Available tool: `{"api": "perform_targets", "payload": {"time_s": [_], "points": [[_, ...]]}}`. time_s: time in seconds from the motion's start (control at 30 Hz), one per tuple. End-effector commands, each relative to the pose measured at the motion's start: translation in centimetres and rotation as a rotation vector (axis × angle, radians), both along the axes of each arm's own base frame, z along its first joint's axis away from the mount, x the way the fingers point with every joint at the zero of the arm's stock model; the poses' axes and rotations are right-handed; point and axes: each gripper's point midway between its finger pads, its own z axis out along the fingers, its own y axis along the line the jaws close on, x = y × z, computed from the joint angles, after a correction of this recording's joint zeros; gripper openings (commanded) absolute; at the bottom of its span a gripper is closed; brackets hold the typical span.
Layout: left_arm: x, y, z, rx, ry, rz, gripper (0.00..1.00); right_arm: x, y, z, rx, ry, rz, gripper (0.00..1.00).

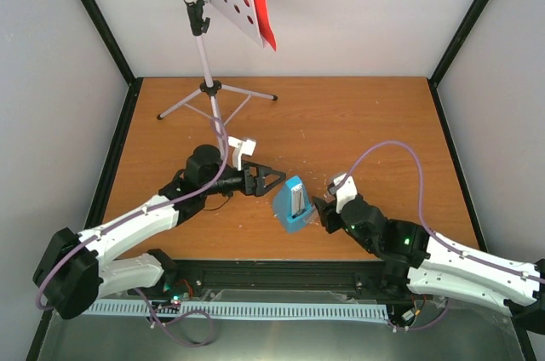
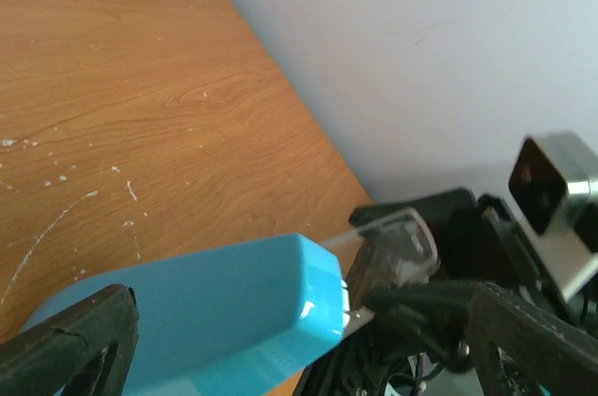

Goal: Pack up the instrument practice props

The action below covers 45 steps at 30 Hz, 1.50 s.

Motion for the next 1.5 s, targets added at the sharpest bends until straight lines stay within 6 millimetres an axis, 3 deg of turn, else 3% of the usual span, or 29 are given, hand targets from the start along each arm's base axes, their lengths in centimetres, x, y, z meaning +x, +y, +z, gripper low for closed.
{"api": "perform_targets", "payload": {"time_s": [0.0, 0.13, 0.33, 0.53, 0.73, 1.03, 1.07, 1.17, 1.23, 1.33, 1.47], "points": [[-1.9, 0.2, 4.5, -0.048, -0.214, -0.099, 0.95, 0.3, -1.7, 1.6, 0.012, 0.078, -0.084, 0.46], [-5.0, -0.5, 7.1, -0.106, -0.281, -0.277, 0.91, -2.1, 2.4, 6.5, 0.214, 0.094, 0.149, 0.48], [-9.0, -3.3, 6.5, -0.060, -0.219, -0.516, 0.76, -3.0, 5.0, 13.1, 0.321, 0.048, 0.306, 0.48], [-10.8, -3.5, 7.3, -0.112, -0.201, -0.606, 0.56, -3.3, 6.6, 15.3, 0.389, 0.061, 0.424, 0.48], [-11.5, -3.2, 7.8, -0.159, -0.198, -0.631, 0.32, -2.6, 7.0, 15.0, 0.409, 0.082, 0.448, 0.48], [-11.8, -3.1, 7.7, -0.181, -0.171, -0.632, 0.03, -1.7, 7.1, 14.5, 0.411, 0.097, 0.440, 0.50], [-11.8, -3.0, 7.8, -0.189, -0.168, -0.626, 0.01, -1.5, 7.0, 14.4, 0.410, 0.099, 0.429, 0.55], [-11.4, -2.9, 8.2, -0.206, -0.172, -0.586, 0.00, -0.4, 5.8, 14.3, 0.403, 0.089, 0.348, 0.98], [-11.0, -2.8, 8.7, -0.205, -0.191, -0.544, 0.00, 0.6, 4.5, 13.7, 0.399, 0.086, 0.285, 1.00], [-9.6, -2.4, 10.3, -0.191, -0.245, -0.438, 0.00, 3.3, 1.6, 11.0, 0.405, 0.134, 0.135, 1.00], [-6.7, -0.6, 13.8, -0.169, -0.329, -0.238, 0.00, 5.5, -1.7, 2.9, 0.388, 0.315, -0.070, 0.97]]}}
